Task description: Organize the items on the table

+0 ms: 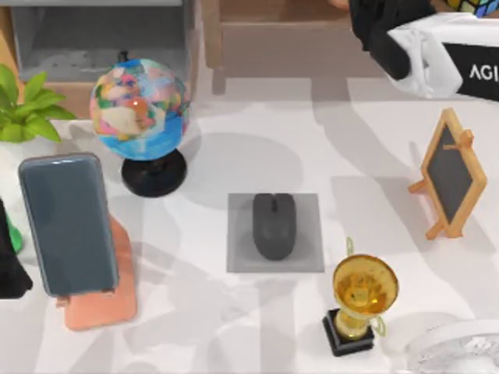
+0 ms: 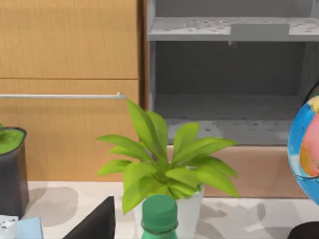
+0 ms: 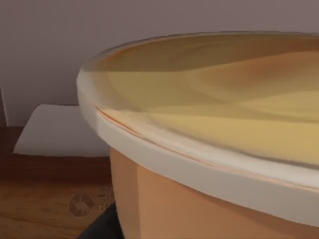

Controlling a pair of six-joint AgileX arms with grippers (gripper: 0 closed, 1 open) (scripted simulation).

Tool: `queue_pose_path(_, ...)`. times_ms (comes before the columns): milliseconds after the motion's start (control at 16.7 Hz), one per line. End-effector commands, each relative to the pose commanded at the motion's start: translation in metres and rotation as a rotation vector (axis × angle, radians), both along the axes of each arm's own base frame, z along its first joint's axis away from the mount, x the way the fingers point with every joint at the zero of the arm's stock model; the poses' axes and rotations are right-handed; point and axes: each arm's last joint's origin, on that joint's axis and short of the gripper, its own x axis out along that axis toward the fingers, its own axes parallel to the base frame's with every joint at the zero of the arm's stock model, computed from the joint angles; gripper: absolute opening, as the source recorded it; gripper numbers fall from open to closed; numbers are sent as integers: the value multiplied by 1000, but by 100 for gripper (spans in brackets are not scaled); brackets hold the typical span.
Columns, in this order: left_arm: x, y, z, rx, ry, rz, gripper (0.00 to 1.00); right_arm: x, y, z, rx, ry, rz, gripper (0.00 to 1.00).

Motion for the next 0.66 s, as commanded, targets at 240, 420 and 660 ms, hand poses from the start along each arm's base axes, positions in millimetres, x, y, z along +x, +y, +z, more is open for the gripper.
queue_pose_path(240, 0, 0, 0, 0, 0, 0, 100, 0, 0, 0, 0, 0, 0, 90)
queue_pose_path(420, 0, 0, 0, 0, 0, 0, 100, 0, 0, 0, 0, 0, 0, 100)
queue_pose_path(660, 0, 0, 0, 0, 0, 0, 100, 0, 0, 0, 0, 0, 0, 100)
